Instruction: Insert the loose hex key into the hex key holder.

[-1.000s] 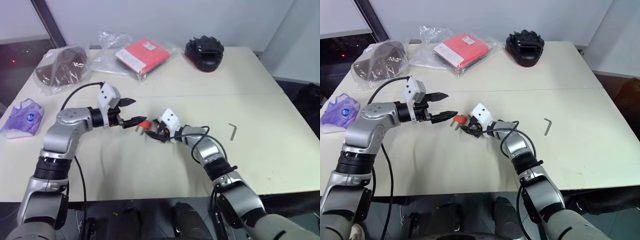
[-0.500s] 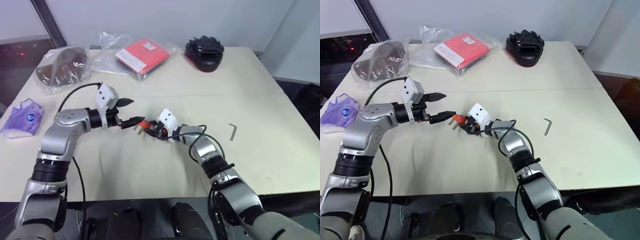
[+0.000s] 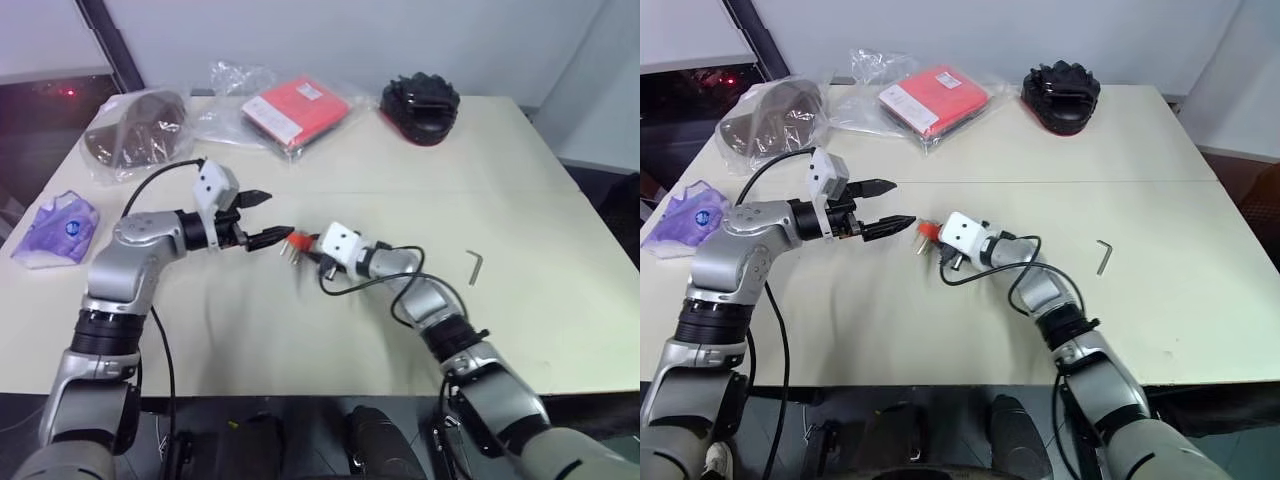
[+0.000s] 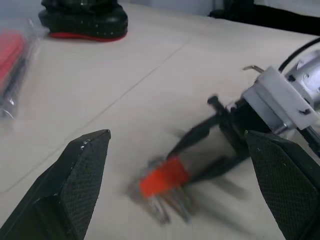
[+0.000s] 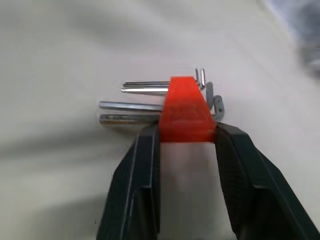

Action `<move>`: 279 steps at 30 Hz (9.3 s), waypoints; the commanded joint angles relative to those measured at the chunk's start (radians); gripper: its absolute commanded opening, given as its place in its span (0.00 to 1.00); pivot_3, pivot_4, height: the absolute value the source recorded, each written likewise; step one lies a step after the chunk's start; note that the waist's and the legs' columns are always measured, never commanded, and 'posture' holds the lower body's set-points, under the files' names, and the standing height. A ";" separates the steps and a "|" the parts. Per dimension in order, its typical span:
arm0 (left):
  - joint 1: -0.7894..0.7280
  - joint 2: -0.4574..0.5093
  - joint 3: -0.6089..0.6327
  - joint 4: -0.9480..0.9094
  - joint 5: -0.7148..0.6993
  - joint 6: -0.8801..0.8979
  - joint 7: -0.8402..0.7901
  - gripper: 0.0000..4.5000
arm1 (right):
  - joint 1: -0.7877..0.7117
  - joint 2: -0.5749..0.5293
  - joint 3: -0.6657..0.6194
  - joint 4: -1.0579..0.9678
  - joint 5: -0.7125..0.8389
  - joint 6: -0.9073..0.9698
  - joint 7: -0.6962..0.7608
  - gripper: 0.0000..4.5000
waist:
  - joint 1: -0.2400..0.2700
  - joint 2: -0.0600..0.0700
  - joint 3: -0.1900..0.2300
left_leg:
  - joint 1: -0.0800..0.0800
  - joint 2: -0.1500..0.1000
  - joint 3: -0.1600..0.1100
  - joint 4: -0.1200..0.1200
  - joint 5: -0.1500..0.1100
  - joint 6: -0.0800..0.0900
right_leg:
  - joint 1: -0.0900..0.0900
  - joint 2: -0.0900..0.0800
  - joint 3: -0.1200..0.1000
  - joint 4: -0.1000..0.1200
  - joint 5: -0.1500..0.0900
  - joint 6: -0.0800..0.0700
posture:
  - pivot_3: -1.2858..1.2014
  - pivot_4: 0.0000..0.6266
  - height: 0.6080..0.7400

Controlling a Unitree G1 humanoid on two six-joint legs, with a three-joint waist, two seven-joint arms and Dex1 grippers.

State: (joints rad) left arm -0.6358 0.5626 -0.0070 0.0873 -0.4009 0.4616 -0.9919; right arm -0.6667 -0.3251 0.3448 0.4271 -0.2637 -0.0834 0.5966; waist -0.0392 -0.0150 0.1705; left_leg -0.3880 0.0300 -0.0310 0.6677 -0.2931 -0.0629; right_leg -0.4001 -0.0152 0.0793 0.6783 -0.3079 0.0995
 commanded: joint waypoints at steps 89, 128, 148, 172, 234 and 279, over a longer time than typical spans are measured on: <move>-0.221 -0.181 -0.004 0.068 -0.160 0.082 -0.201 0.14 | 0.049 -0.450 -0.210 -0.593 -0.261 -0.545 -0.166 0.22 | -0.004 0.000 0.001 | -0.004 0.001 0.002 0.000 0.001 0.000 | -0.004 0.002 0.002 -0.002 0.000 0.000 | 0.52 0.24 1.00; -0.222 -0.217 -0.009 0.058 -0.155 0.065 -0.173 0.00 | 0.135 -0.446 -0.201 -0.625 -0.256 -0.514 -0.114 0.76 | -0.004 0.000 0.001 | -0.004 0.001 0.003 0.000 0.001 -0.001 | -0.004 0.002 0.002 -0.002 0.000 0.000 | 0.52 0.24 1.00; -0.117 -0.193 0.011 -0.008 -0.117 -0.028 -0.067 0.00 | 0.349 -0.277 -0.586 -0.862 0.181 0.719 0.023 0.76 | 0.008 0.000 0.001 | -0.003 0.001 0.001 0.002 0.001 0.000 | -0.003 0.002 0.002 0.002 0.000 0.000 | 0.52 0.24 1.00; -0.096 -0.193 -0.005 -0.039 -0.120 -0.011 -0.029 0.00 | 0.182 0.002 -0.841 -0.843 0.210 1.683 -0.367 0.76 | 0.019 0.001 0.000 | -0.004 0.000 0.002 0.000 0.001 0.000 | -0.005 0.002 0.002 0.002 0.000 0.000 | 0.52 0.24 1.00; -0.266 -0.239 -0.020 0.165 -0.054 -0.088 -0.040 0.00 | 0.070 0.372 -0.359 -0.585 0.448 0.056 -0.343 0.01 | -0.005 0.002 0.001 | -0.004 0.001 0.001 -0.002 0.002 -0.001 | -0.006 0.002 0.001 0.001 0.000 0.000 | 0.52 0.24 1.00; -0.296 -0.253 -0.012 0.231 -0.030 -0.122 -0.044 0.00 | 0.143 0.325 -0.298 -0.639 0.445 0.091 -0.362 0.01 | -0.005 0.002 0.001 | -0.004 0.001 0.001 -0.002 0.002 -0.001 | -0.006 0.002 0.001 0.001 0.000 0.000 | 0.52 0.24 1.00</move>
State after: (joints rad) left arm -0.8997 0.3097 -0.0437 0.3335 -0.4238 0.3599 -1.0390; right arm -0.5167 0.0005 0.0378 -0.1713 0.1796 0.0155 0.2326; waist -0.0446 -0.0133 0.1712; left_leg -0.3921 0.0310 -0.0303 0.6656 -0.2913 -0.0639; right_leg -0.4061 -0.0130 0.0807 0.6790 -0.3080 0.0993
